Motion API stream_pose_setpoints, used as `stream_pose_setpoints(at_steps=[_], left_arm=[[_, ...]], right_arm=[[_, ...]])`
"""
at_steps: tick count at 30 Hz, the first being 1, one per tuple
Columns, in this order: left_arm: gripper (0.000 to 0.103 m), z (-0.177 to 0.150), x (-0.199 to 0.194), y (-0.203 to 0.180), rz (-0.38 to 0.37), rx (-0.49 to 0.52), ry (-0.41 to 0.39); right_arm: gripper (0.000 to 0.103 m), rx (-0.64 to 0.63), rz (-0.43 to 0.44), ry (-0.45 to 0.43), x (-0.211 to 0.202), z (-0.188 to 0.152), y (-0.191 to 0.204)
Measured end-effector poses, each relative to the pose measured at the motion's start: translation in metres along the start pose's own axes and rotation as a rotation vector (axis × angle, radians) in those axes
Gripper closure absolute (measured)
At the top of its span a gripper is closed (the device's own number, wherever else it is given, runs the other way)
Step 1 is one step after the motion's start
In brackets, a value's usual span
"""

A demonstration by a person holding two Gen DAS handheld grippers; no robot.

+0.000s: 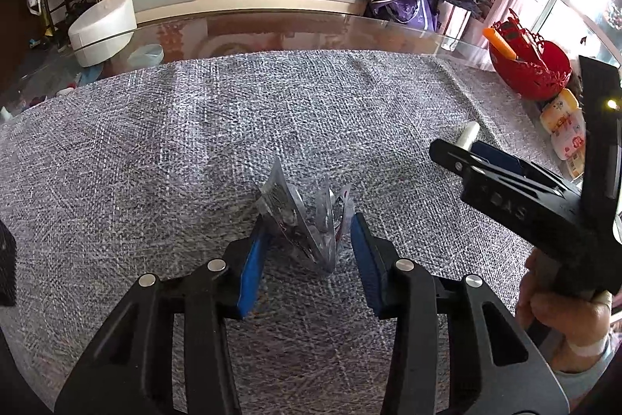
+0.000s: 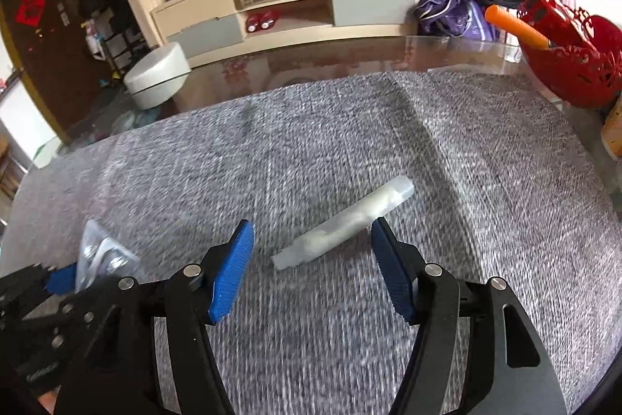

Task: Collect trash
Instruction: 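Grasp the grey foil packet with the left tool while the right tool grasps the white tube, then lower the foil packet and white tube into the grey bin and open both tools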

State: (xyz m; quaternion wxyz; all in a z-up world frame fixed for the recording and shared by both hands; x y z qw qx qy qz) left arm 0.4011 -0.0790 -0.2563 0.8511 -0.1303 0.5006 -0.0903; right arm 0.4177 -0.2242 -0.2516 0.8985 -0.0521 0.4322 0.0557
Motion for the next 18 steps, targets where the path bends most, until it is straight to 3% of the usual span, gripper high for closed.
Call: stream_pose_setpoints(at_steps=[3,6,12,18], left_arm=[[0.063,0.0,0.0,0.001,0.002,0.006,0.0],[0.064,-0.002,-0.002,0.002,0.006,0.006,0.002],[0.069,-0.017,-0.014,0.004,0.014,0.005,0.017],[0.07,-0.051,-0.042,0.002,0.001,0.011,0.031]], right_arm=[[0.071,-0.008,-0.036,0.009,0.0,-0.001,-0.007],[0.086,-0.008,-0.026,0.016,-0.003,-0.007,-0.015],[0.088,-0.006,0.038,0.034,-0.023,-0.029,-0.014],[0.088,-0.045,0.125,0.045,-0.06,-0.057,0.013]])
Point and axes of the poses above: each gripper's, at about its wrist camera, not at the fingertips, and x roughly the way its jaws point, y to its left, z to its top, the point moved 10 cm from there along x, roughly the way its jaws point, and after that the axes turned 15 degrees about -x, right-handed, at the moved point
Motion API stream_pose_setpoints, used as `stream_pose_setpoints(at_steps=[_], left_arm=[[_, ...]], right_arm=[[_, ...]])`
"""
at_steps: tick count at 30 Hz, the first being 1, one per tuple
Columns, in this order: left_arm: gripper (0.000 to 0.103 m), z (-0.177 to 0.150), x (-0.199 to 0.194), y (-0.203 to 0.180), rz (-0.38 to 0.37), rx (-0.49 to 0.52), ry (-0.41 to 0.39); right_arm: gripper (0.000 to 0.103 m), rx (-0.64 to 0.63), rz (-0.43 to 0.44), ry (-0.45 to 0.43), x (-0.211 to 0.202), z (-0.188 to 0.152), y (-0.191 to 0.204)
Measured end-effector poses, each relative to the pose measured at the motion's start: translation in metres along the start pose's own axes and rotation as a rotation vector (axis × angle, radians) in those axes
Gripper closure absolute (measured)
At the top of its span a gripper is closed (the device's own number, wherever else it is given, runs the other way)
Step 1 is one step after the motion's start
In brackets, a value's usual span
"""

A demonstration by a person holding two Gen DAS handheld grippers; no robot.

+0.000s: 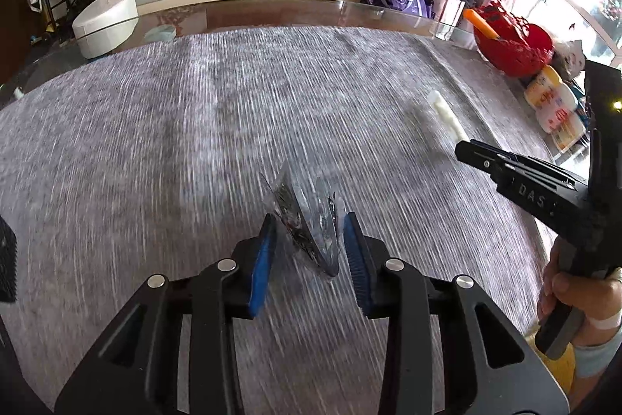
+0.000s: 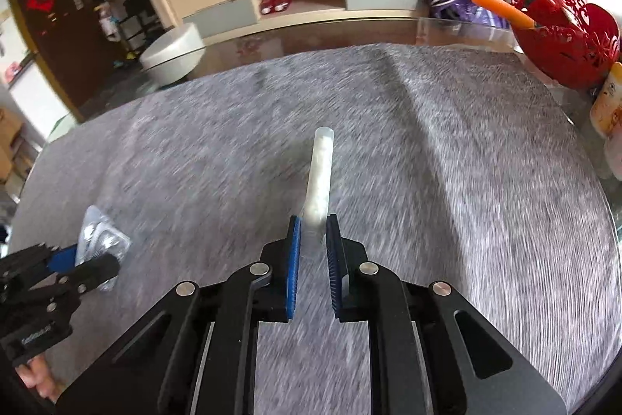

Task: Collect trash
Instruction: 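Lower the foil packet and white tube into the grey bin and open both tools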

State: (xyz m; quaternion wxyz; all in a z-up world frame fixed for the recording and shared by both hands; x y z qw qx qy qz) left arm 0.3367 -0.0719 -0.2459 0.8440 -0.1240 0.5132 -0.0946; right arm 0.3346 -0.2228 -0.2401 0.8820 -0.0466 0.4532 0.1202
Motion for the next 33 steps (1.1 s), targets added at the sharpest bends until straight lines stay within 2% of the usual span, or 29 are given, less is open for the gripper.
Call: stream_pose_setpoints(at_steps=[10,21,26,33], left_arm=[[0.069,-0.07,-0.068,-0.005,-0.006,0.004,-0.026],[0.067,-0.166,-0.117,-0.001,-0.036,-0.009,-0.015],[0.067,-0.204,-0.122,0.007,-0.023,-0.019,-0.002],[0.067,-0.261,-0.108,0.012,-0.041,-0.035,0.067]], right_arm=[[0.088,-0.046,0.131,-0.014,-0.069,-0.046,0.061],[0.088,-0.082,0.232,0.022,-0.117,-0.127,0.104],[0.088,-0.114,0.269,0.052,-0.124,-0.161,0.126],[0.088,-0.131,0.308,0.121,-0.115,-0.208,0.149]])
Point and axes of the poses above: each gripper's, at about its wrist camera, not at the fingertips, and x roughly the way its jaws point, y to its left, z to its top, the point moved 10 cm from there along x, roughly the way its jaws point, and after that the axes turned 15 degrees about -x, right-handed, at the moved point
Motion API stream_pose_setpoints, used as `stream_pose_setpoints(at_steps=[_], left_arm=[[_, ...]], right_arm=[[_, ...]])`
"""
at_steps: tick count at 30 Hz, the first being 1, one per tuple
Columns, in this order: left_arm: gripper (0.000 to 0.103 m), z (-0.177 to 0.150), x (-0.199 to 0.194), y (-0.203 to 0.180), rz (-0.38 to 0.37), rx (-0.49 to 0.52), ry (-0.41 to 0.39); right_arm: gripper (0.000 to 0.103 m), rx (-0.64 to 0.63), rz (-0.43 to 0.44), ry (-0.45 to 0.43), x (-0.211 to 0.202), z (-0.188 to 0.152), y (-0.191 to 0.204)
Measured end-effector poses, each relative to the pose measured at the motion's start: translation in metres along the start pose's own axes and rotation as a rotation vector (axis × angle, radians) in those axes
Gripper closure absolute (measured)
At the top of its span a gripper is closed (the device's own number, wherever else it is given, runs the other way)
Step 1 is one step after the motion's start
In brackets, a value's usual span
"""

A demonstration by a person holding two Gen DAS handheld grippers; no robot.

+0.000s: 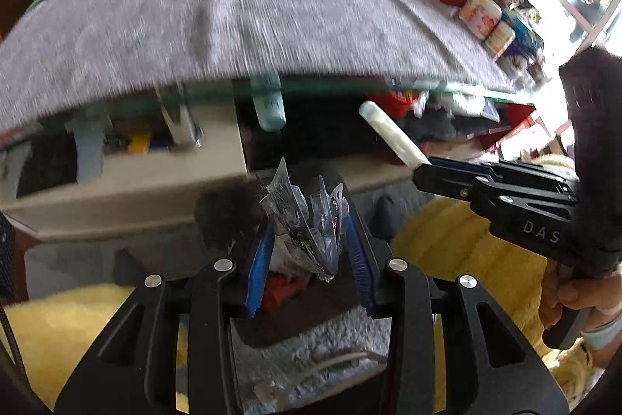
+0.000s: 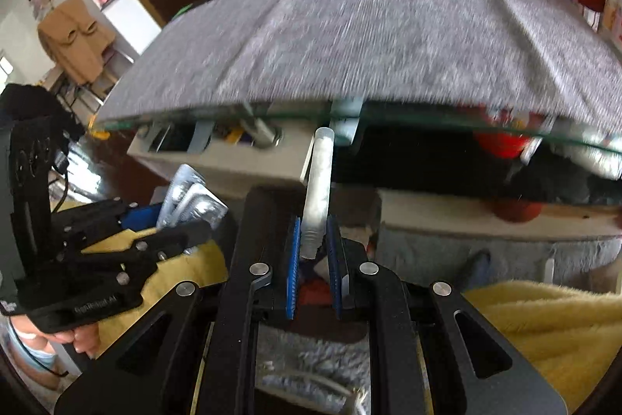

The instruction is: Collect trash

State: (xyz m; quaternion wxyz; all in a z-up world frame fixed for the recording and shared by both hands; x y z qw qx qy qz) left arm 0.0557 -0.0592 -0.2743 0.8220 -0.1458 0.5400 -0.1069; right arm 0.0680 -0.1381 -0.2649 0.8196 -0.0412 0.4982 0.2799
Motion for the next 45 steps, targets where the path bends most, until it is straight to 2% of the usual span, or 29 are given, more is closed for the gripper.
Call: stream_pose_setpoints(at_steps=[6,12,18,24,25,26,27,29,31,33,37,41,45], left_arm=[[0.067,-0.028,0.026,0.009,0.023,-0.018,0.047],[0.067,-0.044,0.05,0.032,0.065,-0.067,0.105],[0.067,-0.048,0.063,0.042,0.073,-0.091,0.136],[0.058,-0.046,0.067,0.046,0.064,-0.106,0.146],[0.051,-0.044,0.067,0.047,0.067,-0.108,0.144],[0.047,-0.044,0.067,0.047,0.069,-0.11,0.141],[0.039,-0.042,0.065,0.048,0.072,-0.112,0.133],[0.033,-0.038,0.062,0.049,0.077,-0.113,0.12],[0.024,-0.034,0.058,0.051,0.085,-0.115,0.102],[0.019,-0.028,0.052,0.053,0.095,-0.117,0.08],[0.009,-0.012,0.032,0.055,0.111,-0.113,0.017],[0.008,0.014,-0.004,0.05,0.102,-0.113,-0.08],[0.008,0.046,-0.05,0.044,0.114,-0.121,-0.216]], right_arm=[[0.088,0.037,0.022,0.072,0.027,-0.028,0.001],[0.088,0.075,0.021,0.116,0.049,-0.037,-0.005],[0.087,0.074,0.027,0.144,0.067,-0.038,-0.004],[0.085,0.089,0.009,0.13,0.069,-0.029,-0.01],[0.084,0.094,0.005,0.125,0.068,-0.028,-0.012],[0.074,0.103,0.001,0.116,0.065,-0.026,-0.015],[0.057,0.112,-0.007,0.106,0.063,-0.025,-0.018],[0.043,0.126,-0.029,0.083,0.056,-0.022,-0.025],[0.041,0.131,-0.052,0.062,0.049,-0.018,-0.032],[0.031,0.141,-0.085,0.024,0.035,-0.012,-0.041],[0.022,0.16,-0.138,-0.052,0.004,0.001,-0.057],[0.003,0.176,-0.169,-0.136,-0.032,0.014,-0.067],[0.003,0.169,-0.216,-0.205,-0.071,0.025,-0.074]])
Point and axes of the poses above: each gripper's, at about its wrist camera, not at the fingertips, and x roughly the way its jaws point, y to its left, z to its top, the point moved 10 cm from there along x, roughly the way its jaws point, and after that the axes turned 15 degrees about -x, right-handed, at the moved point
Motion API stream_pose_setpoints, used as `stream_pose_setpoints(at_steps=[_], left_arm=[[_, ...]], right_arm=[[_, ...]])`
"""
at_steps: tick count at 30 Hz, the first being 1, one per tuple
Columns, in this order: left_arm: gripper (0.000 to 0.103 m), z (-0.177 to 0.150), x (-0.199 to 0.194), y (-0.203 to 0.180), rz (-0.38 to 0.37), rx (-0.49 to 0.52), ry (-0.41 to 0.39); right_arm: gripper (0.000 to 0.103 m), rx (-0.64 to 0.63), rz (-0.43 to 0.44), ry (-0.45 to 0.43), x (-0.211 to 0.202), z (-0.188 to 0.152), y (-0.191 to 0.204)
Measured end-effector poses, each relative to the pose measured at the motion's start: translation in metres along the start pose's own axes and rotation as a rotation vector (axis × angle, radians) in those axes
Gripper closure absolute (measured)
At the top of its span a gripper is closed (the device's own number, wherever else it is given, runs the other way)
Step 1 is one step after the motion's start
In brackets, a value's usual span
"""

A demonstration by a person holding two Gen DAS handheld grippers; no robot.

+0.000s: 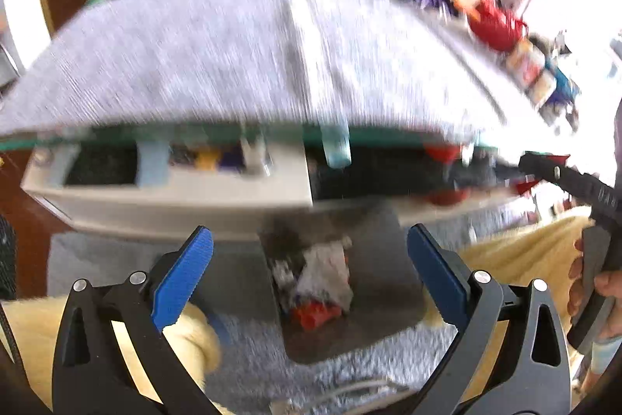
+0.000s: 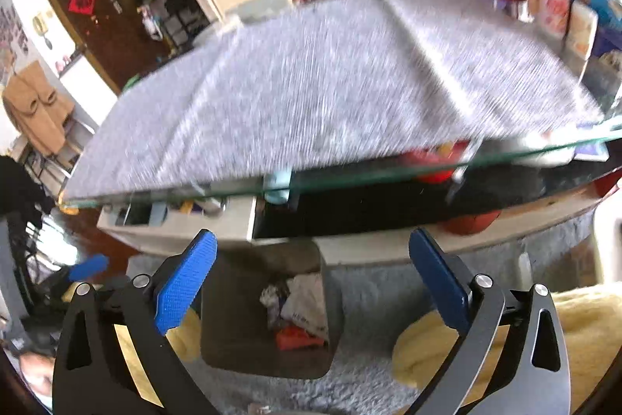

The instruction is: Collect trash

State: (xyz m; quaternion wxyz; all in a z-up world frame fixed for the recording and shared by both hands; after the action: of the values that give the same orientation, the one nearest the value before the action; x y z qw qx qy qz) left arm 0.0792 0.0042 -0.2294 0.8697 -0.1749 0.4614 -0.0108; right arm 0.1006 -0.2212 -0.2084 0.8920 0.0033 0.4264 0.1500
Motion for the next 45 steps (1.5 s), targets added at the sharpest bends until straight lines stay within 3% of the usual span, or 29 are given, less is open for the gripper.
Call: stream_pose_setpoints(at_steps=[6,13,20,45], left_arm=[[0.008,0.043,-0.06,-0.013,0.005,0.026,-0.202],[0.008,0.068,-0.104,-0.026,0.036,0.044,-0.32],[0.008,0.084,-0.134,-0.036,0.065,0.084,-0.425],[0.008,0.089,-0.157,-0.046,0.024,0.082,-0.468]], right_arm=[[0.003,-0.014,-0.114,-0.132,-0.053,0.027,-0.01],[0.003,-0.058,-0.264,-0.333,-0.121,0.067,-0.011],[0.003,-0.117,-0.358,-0.372,-0.15,0.083,-0.006],[0.003,-0.116,-0.336,-0.389,-0.164,0.085,0.011]])
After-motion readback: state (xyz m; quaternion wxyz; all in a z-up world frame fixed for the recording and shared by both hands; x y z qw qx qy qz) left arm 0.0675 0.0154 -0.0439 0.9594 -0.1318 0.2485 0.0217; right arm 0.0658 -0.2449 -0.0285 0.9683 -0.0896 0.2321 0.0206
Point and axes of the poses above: each gripper's, at about its wrist camera, not at the fingertips, and x roughly the way its jaws point, y to its left, z to its top, the point moved 10 cm from there along x, roughly the way its jaws point, and after that the axes turned 15 degrees about -x, right-handed, at the moved point
